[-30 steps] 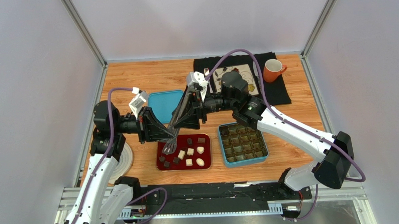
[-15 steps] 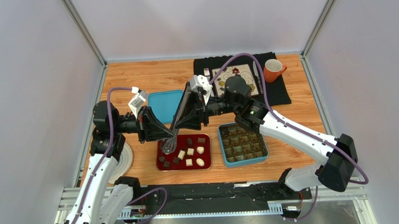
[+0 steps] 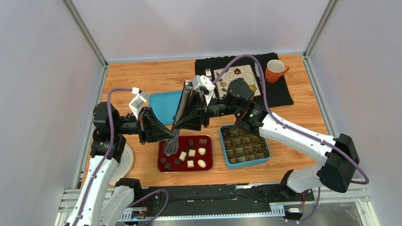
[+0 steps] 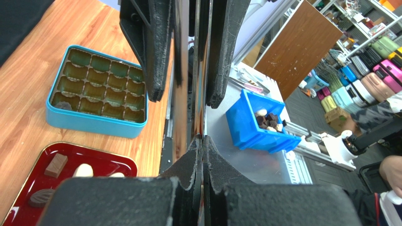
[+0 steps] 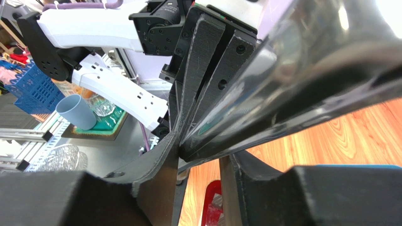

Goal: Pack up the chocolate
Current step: Pick up the fake chocolate from the plate.

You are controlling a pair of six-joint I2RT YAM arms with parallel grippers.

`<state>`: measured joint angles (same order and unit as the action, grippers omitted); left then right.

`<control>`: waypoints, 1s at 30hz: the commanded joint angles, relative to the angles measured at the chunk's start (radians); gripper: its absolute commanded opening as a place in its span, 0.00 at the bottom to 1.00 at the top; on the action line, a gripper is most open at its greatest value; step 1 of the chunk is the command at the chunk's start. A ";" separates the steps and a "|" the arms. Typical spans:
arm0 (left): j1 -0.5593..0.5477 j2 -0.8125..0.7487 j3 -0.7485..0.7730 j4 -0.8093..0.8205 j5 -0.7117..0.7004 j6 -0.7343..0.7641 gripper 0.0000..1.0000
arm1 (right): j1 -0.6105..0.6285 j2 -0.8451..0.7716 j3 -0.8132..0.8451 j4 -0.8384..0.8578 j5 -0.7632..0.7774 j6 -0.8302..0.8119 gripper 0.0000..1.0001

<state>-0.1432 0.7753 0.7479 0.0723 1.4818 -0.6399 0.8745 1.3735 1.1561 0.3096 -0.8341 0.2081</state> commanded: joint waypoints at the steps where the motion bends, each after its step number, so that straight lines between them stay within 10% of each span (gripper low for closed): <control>1: -0.004 -0.021 0.030 0.046 0.281 -0.021 0.01 | 0.006 0.033 -0.013 0.132 0.061 0.046 0.35; 20: -0.004 -0.034 0.021 0.060 0.282 -0.038 0.00 | -0.048 0.036 0.123 -0.151 -0.120 -0.053 0.60; 30: -0.004 -0.039 0.021 0.060 0.282 -0.038 0.00 | -0.049 0.058 0.071 0.110 -0.105 0.098 0.54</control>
<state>-0.1432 0.7586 0.7479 0.0982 1.4757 -0.6685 0.8326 1.4261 1.2430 0.2356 -0.9550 0.2157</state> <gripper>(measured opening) 0.009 0.518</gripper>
